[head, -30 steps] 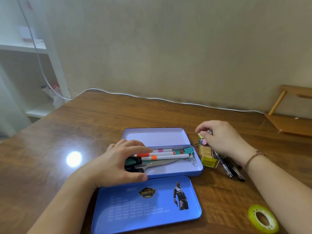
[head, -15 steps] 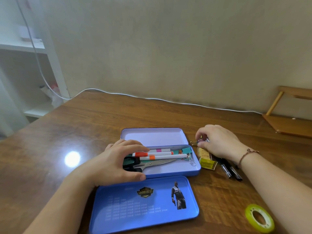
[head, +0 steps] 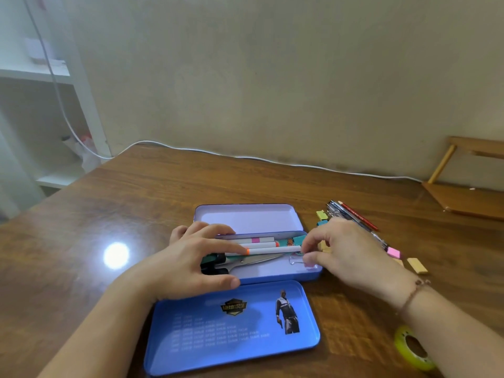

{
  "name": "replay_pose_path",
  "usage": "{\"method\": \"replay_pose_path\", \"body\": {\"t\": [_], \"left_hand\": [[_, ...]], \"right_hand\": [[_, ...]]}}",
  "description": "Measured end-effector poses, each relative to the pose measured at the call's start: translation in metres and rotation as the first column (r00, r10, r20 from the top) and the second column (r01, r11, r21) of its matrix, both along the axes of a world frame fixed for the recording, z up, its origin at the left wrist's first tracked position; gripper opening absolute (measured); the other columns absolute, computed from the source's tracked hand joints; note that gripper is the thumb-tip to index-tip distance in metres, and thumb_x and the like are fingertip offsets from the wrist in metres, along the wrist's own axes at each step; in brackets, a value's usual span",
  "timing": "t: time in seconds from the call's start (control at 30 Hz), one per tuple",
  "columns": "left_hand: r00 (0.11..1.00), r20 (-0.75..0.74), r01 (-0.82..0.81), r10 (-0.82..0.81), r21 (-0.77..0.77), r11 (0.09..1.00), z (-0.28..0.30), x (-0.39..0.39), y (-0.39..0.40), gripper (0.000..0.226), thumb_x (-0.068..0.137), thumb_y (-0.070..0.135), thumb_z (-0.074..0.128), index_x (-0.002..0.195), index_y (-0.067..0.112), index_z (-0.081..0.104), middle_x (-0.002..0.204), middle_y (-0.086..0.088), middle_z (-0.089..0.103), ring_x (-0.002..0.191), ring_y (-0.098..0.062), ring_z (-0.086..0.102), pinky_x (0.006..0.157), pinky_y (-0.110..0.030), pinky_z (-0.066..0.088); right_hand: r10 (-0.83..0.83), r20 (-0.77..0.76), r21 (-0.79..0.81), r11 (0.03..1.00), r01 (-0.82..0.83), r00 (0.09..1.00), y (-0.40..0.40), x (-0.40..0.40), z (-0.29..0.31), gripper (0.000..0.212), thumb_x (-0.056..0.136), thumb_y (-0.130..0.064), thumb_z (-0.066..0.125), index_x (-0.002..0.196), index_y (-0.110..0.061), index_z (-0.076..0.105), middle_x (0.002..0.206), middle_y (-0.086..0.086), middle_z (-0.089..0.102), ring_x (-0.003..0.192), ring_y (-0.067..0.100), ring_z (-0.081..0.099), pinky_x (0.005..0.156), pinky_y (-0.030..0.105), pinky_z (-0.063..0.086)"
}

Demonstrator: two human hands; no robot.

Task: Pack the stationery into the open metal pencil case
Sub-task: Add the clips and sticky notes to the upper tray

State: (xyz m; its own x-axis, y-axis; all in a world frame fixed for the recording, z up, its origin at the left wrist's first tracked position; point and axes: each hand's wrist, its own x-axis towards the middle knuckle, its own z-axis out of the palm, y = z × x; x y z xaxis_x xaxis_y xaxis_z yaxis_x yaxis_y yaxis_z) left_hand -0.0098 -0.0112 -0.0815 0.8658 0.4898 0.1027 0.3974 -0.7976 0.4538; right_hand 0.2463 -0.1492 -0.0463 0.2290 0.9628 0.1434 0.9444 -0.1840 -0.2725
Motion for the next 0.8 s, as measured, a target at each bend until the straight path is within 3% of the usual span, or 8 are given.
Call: {"method": "replay_pose_path", "body": {"t": [0.1, 0.3, 0.43, 0.63, 0.7, 0.8], "left_hand": [[1.0, -0.002, -0.01, 0.01, -0.007, 1.0, 0.0, 0.0, 0.0, 0.056, 0.073, 0.081, 0.051, 0.126, 0.061, 0.05, 0.139, 0.033, 0.032, 0.131, 0.016, 0.008, 0.114, -0.036, 0.008], [1.0, -0.005, -0.001, 0.001, 0.007, 1.0, -0.001, 0.0, 0.001, 0.055, 0.074, 0.079, 0.052, 0.126, 0.061, 0.049, 0.139, 0.032, 0.032, 0.131, 0.016, 0.011, 0.113, -0.035, 0.009], [1.0, 0.012, 0.002, -0.002, 0.008, 1.0, -0.002, 0.0, 0.001, 0.054, 0.074, 0.078, 0.054, 0.125, 0.061, 0.05, 0.137, 0.034, 0.032, 0.128, 0.02, 0.01, 0.112, -0.034, 0.009], [1.0, 0.012, 0.004, -0.004, 0.002, 1.0, -0.001, 0.001, 0.001, 0.054, 0.075, 0.077, 0.054, 0.125, 0.061, 0.05, 0.138, 0.033, 0.033, 0.13, 0.017, 0.012, 0.112, -0.035, 0.009], [1.0, 0.01, 0.004, -0.004, -0.001, 1.0, -0.001, 0.001, 0.0, 0.054, 0.074, 0.078, 0.054, 0.126, 0.061, 0.05, 0.138, 0.033, 0.032, 0.13, 0.017, 0.012, 0.113, -0.035, 0.008], [1.0, 0.004, 0.002, -0.002, -0.006, 1.0, 0.0, 0.001, 0.0, 0.059, 0.071, 0.079, 0.053, 0.127, 0.062, 0.047, 0.138, 0.035, 0.031, 0.131, 0.016, 0.013, 0.115, -0.036, 0.007]], "right_hand": [[0.038, 0.051, -0.007, 0.999, -0.038, 0.998, 0.002, -0.002, -0.004, 0.007, 0.08, -0.04, 0.073, 0.086, -0.036, 0.073, 0.098, -0.022, 0.052, 0.097, 0.004, 0.044, 0.078, 0.031, 0.047], [0.129, 0.204, -0.133, 0.986, -0.103, 0.97, 0.002, -0.007, 0.007, 0.017, 0.089, -0.043, 0.06, 0.101, -0.037, 0.071, 0.106, -0.021, 0.049, 0.104, 0.007, 0.04, 0.083, 0.031, 0.046], [0.212, 0.195, -0.133, 0.973, -0.188, 0.958, -0.002, -0.007, 0.007, 0.024, 0.095, -0.035, 0.049, 0.112, -0.041, 0.064, 0.104, -0.02, 0.046, 0.101, 0.007, 0.037, 0.083, 0.027, 0.04], [0.259, 0.147, -0.213, 0.951, -0.225, 0.955, -0.008, -0.002, 0.004, 0.028, 0.095, -0.029, 0.048, 0.11, -0.043, 0.066, 0.106, -0.024, 0.046, 0.103, 0.002, 0.035, 0.088, 0.026, 0.039], [0.245, 0.099, -0.168, 0.96, -0.226, 0.965, -0.005, 0.004, 0.005, 0.025, 0.093, -0.03, 0.053, 0.111, -0.041, 0.067, 0.105, -0.024, 0.051, 0.102, 0.002, 0.04, 0.088, 0.029, 0.043], [0.093, 0.017, 0.071, 0.993, -0.094, 0.996, 0.01, 0.027, 0.008, 0.019, 0.088, -0.026, 0.061, 0.099, -0.041, 0.068, 0.095, -0.021, 0.06, 0.098, 0.008, 0.052, 0.084, 0.034, 0.048]]}}
